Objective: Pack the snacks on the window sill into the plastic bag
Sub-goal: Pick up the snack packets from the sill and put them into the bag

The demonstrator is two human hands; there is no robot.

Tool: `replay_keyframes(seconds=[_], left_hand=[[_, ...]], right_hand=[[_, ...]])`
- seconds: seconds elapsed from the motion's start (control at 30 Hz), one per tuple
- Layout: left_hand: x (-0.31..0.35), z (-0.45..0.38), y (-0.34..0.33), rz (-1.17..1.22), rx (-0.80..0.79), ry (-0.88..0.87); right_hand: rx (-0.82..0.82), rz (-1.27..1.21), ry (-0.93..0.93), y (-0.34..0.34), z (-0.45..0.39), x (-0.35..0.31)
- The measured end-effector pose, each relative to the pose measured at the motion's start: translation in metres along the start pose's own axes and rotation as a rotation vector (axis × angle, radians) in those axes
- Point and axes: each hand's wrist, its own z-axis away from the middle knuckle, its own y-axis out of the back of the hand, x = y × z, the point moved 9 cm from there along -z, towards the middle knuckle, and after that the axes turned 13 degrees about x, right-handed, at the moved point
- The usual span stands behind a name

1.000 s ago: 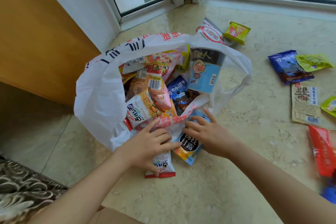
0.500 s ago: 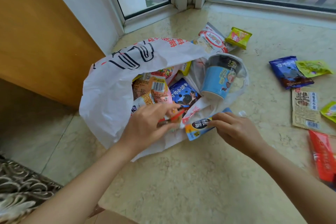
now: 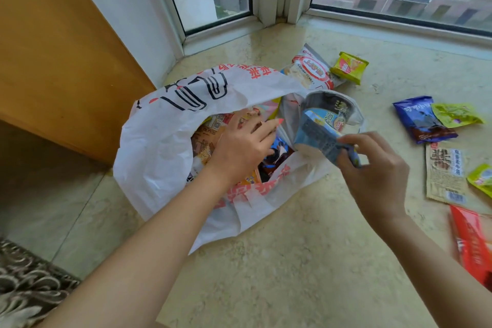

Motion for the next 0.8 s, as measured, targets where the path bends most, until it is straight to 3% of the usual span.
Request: replay_keyframes(seconds=[0.13, 0.33, 0.4, 0.5, 0.57, 0.63, 0.7, 0.8], left_hand=[[-0.007, 0.023, -0.021, -0.191, -0.23, 0.07], [-0.013, 0.037, -0.014, -0.24, -0.254, 0.117], [-0.016, 0.041, -0.009, -0.165, -0.232, 0.15], [-0.015, 0.049, -0.001, -0.129, -0.224, 0.156], [-0.01, 0.051, 0.003, -0.101, -0.226, 0.161], [-0.004, 0.046, 0.007, -0.05, -0.213, 0.165], [0.008, 0.033, 0.012, 0.022, -0.171, 0.178], [0.033, 0.01, 0.01, 0.114, -0.129, 0.202]], right_hand=[[-0.015, 0.034, -0.067, -0.035, -0.007, -0.014], [-0.094, 0.053, -0.149, -0.093, -0.001, -0.031], [-0.275, 0.0, -0.226, -0.117, 0.021, -0.028], [-0.663, -0.068, -0.197, -0.148, 0.072, -0.025], [-0.716, -0.019, -0.095, -0.148, 0.081, -0.016], [-0.604, 0.067, 0.092, -0.132, 0.069, -0.013], [-0.357, 0.063, 0.24, -0.099, 0.047, -0.016], [-0.053, 0.155, 0.325, -0.054, 0.015, 0.008]])
